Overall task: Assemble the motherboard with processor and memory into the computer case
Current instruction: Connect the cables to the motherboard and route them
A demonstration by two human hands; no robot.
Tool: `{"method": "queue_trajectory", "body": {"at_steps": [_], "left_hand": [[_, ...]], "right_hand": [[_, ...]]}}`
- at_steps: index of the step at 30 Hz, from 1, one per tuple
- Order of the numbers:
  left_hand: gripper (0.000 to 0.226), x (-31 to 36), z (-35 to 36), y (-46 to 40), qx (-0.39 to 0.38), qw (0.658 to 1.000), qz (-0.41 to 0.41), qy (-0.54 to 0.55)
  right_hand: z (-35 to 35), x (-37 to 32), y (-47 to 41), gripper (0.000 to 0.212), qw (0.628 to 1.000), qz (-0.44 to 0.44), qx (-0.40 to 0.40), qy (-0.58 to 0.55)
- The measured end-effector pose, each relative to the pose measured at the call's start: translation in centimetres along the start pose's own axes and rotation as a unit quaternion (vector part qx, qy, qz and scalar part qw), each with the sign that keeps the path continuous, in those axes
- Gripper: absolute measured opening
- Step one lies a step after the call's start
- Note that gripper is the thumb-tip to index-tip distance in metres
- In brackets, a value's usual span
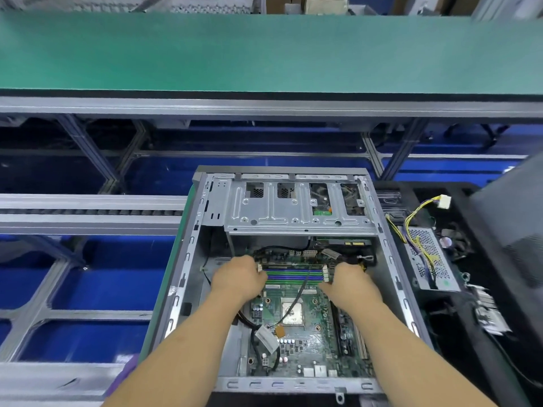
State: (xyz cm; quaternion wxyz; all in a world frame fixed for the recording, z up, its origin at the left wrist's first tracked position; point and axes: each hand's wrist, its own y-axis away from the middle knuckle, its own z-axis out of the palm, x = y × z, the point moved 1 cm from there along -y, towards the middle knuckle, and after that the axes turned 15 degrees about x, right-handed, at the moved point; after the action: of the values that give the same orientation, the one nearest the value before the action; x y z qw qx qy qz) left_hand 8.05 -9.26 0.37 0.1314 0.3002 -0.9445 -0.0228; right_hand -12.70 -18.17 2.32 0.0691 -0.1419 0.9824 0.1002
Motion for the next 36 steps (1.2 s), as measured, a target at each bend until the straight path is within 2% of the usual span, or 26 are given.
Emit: {"method": "queue_trajectory", "body": {"at_steps": [3, 11, 15, 19, 21, 24, 25, 27, 29, 31, 34, 35, 36], "left_hand": [[0.037, 0.1, 0.9, 0.1, -0.045, 0.999, 0.003, -0.024], [0.034, 0.0, 1.2, -0.1, -0.080, 0.997, 0.018, -0.008], [0.028, 0.2, 0.9, 0.0, -0.072, 0.997, 0.008, 0.006], [0.019, -0.2, -0.5, 0.1, -0.001, 1.000, 0.020, -0.011], [0.014, -0.3, -1.1, 0.3, 0.018, 0.999, 0.029, -0.013], [0.011, -0.1, -1.5, 0.4, 0.059, 0.996, 0.036, 0.052], [0.013, 0.0, -1.5, 0.5, 0.051, 0.993, 0.045, 0.095], [0.017, 0.5, -1.3, 0.9, -0.011, 0.985, 0.093, 0.142], [0.019, 1.2, -0.7, 1.7, -0.063, 0.976, 0.170, 0.124], [0.020, 1.6, -0.6, 2.3, -0.079, 0.967, 0.198, 0.137], [0.014, 1.6, -1.3, 2.5, -0.130, 0.947, 0.113, 0.272], [0.016, 1.5, -1.6, 2.5, -0.136, 0.938, 0.085, 0.307], [0.020, 1.2, -1.9, 2.4, -0.105, 0.943, 0.082, 0.306]], "right_hand": [[0.1, -0.4, -0.3, 0.043, 1.000, 0.020, 0.000, -0.003], [0.3, -1.0, -0.5, 0.031, 0.998, 0.054, -0.009, -0.025], [0.3, -0.6, -0.5, 0.038, 0.998, 0.042, -0.019, -0.035], [-0.1, -0.7, 0.0, 0.041, 0.997, -0.008, 0.032, -0.073], [0.1, -2.0, 0.5, 0.040, 0.991, -0.020, -0.007, -0.131], [0.8, -3.7, 1.1, 0.045, 0.960, 0.050, -0.106, -0.252], [1.0, -4.0, 1.2, 0.047, 0.952, 0.078, -0.118, -0.271], [1.2, -4.4, 1.4, 0.040, 0.932, 0.126, -0.125, -0.315], [1.2, -4.6, 1.4, 0.028, 0.884, 0.164, -0.147, -0.411], [0.7, -4.7, 1.1, 0.020, 0.795, 0.184, -0.183, -0.549], [-0.7, -3.9, 0.8, 0.012, 0.611, 0.228, -0.208, -0.729], [-1.0, -3.4, 0.7, 0.011, 0.572, 0.245, -0.198, -0.757], [-1.0, -3.0, 0.7, 0.011, 0.555, 0.261, -0.190, -0.767]]}}
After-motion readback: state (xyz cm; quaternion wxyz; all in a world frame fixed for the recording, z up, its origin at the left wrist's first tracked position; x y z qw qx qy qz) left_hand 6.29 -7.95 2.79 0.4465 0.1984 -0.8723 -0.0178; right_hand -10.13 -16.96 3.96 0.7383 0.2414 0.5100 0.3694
